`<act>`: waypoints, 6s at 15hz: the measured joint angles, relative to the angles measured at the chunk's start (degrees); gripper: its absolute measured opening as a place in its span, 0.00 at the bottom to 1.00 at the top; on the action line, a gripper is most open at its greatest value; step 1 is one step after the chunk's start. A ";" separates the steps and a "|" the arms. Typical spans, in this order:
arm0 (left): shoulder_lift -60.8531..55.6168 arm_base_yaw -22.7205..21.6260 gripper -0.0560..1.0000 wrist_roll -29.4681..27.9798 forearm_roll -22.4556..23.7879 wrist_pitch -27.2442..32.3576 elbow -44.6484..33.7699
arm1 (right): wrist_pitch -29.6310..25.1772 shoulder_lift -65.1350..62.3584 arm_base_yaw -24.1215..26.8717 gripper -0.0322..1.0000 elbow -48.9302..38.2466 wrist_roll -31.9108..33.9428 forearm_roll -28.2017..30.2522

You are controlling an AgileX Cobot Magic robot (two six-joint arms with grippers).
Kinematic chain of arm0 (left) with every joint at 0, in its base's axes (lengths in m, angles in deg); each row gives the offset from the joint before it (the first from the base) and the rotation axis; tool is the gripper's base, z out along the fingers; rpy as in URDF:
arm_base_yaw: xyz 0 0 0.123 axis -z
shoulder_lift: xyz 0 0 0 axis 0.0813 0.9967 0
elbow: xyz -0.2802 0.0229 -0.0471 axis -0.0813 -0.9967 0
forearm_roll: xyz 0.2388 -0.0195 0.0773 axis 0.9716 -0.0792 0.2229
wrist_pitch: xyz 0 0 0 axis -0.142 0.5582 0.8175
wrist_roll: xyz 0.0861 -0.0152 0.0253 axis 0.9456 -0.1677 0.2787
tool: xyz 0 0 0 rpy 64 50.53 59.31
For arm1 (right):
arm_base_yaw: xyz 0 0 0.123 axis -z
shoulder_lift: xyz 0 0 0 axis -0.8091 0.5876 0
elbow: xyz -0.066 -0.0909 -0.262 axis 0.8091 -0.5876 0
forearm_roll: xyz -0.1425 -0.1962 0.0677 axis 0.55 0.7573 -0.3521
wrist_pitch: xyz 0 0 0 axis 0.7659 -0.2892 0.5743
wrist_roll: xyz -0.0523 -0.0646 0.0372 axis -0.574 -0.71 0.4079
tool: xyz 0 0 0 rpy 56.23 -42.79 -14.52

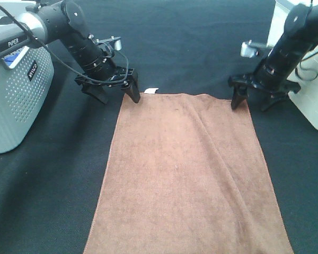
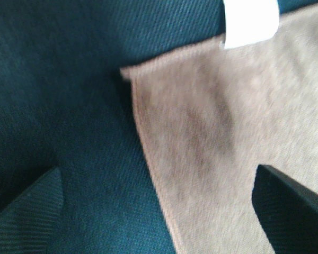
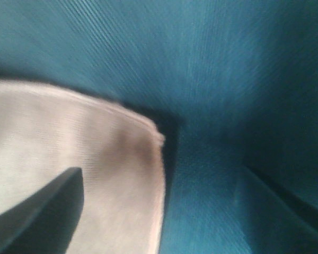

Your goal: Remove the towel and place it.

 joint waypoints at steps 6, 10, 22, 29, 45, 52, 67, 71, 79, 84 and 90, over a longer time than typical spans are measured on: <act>0.69 0.57 0.91 0.23 -1.03 -0.74 0.46 | 1.15 0.57 0.00 0.74 0.46 0.06 -1.43; 1.55 3.50 0.89 0.23 -2.92 -2.81 0.74 | 3.55 1.15 -2.69 0.73 0.63 -1.55 -3.27; 2.12 5.21 0.09 2.01 6.65 -3.61 0.97 | 6.02 1.89 -5.96 0.12 1.03 -1.72 -1.26; 2.23 5.27 0.07 1.89 7.62 -3.04 2.12 | 4.01 2.46 -5.96 0.06 2.86 -2.75 -1.09; 3.27 3.67 0.07 0.17 23.20 -8.02 20.97 | 14.55 3.21 -6.13 0.06 18.62 -7.51 -11.17; 4.07 3.55 0.07 0.92 23.89 -14.32 21.03 | 20.74 5.27 -7.33 0.06 18.74 -10.37 -11.97; 14.04 3.55 0.07 1.38 22.86 -32.43 20.91 | 27.90 18.96 -7.33 0.06 26.59 -13.69 -13.75; 15.07 3.55 0.07 1.20 21.89 -36.38 20.91 | 29.74 19.37 -7.33 0.06 26.59 -14.09 -13.75; 15.18 3.50 0.07 -1.09 21.43 -38.56 20.91 | 31.05 19.37 -7.33 0.16 26.59 -14.27 -13.69; 15.18 1.20 0.44 -7.39 21.54 -41.02 20.91 | 31.40 19.37 -5.84 0.63 26.59 -14.27 -13.69; 15.58 0.23 0.66 -13.52 18.62 -40.22 20.91 | 32.66 19.65 -5.16 0.68 26.64 -14.78 -14.78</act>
